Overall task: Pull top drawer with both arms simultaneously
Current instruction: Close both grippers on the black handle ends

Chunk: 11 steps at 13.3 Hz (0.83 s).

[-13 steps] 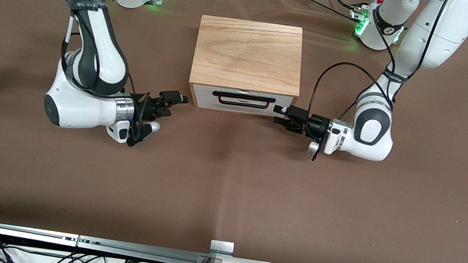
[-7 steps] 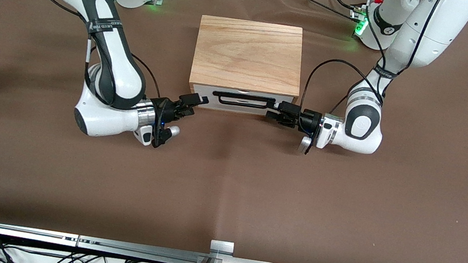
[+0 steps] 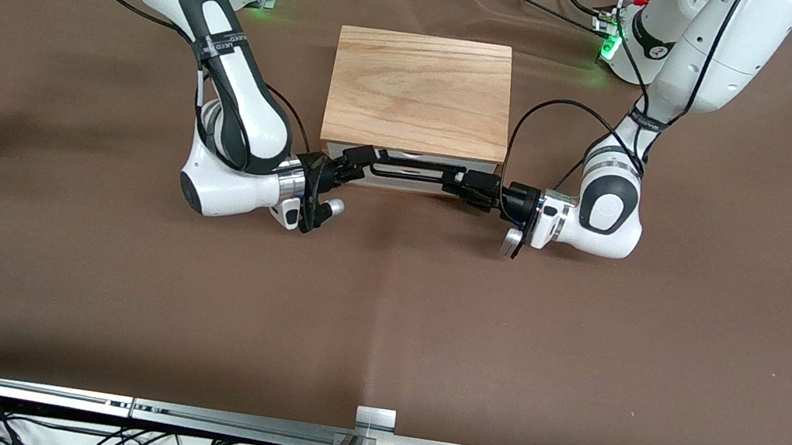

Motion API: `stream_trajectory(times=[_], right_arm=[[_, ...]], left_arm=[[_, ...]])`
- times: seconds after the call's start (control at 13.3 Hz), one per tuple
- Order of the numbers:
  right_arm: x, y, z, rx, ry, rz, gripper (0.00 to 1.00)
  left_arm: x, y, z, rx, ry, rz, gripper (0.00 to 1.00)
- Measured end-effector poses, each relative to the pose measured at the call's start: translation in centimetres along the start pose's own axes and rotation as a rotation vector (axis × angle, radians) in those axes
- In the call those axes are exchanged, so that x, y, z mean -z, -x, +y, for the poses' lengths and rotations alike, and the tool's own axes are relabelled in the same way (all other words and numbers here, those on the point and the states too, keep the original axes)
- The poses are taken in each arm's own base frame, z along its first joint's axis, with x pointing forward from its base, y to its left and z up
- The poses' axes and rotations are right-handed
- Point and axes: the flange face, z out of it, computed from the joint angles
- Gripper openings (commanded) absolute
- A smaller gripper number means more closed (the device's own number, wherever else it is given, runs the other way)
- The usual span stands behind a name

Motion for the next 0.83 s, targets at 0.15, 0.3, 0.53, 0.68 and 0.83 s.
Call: stream_trajectory(times=[0.15,0.3,0.53,0.68,0.83], right_arm=[[0.07,0.10,-0.08,-0.001,0.000,0.006,0.77],[0.12,0.09,-0.13,0.001,-0.004,0.010,0.64],[-0.14,0.20,0.06,0.006,-0.046,0.031,0.46],[-0.33,0.27,0.17,0.009,-0.067,0.041,0.41],[-0.37,0.29,0.30,0.014,-0.071,0.048,0.35]], left_arm=[[-0.04,0.01,0.00,0.000,0.000,-0.001,0.40],[-0.04,0.01,0.00,-0.001,0.000,-0.001,0.39],[-0.04,0.01,0.00,-0.001,0.000,0.000,0.39],[-0.02,0.00,0.00,-0.002,0.000,0.000,0.37],[0.06,-0.04,0.00,-0.003,0.000,0.002,0.28]])
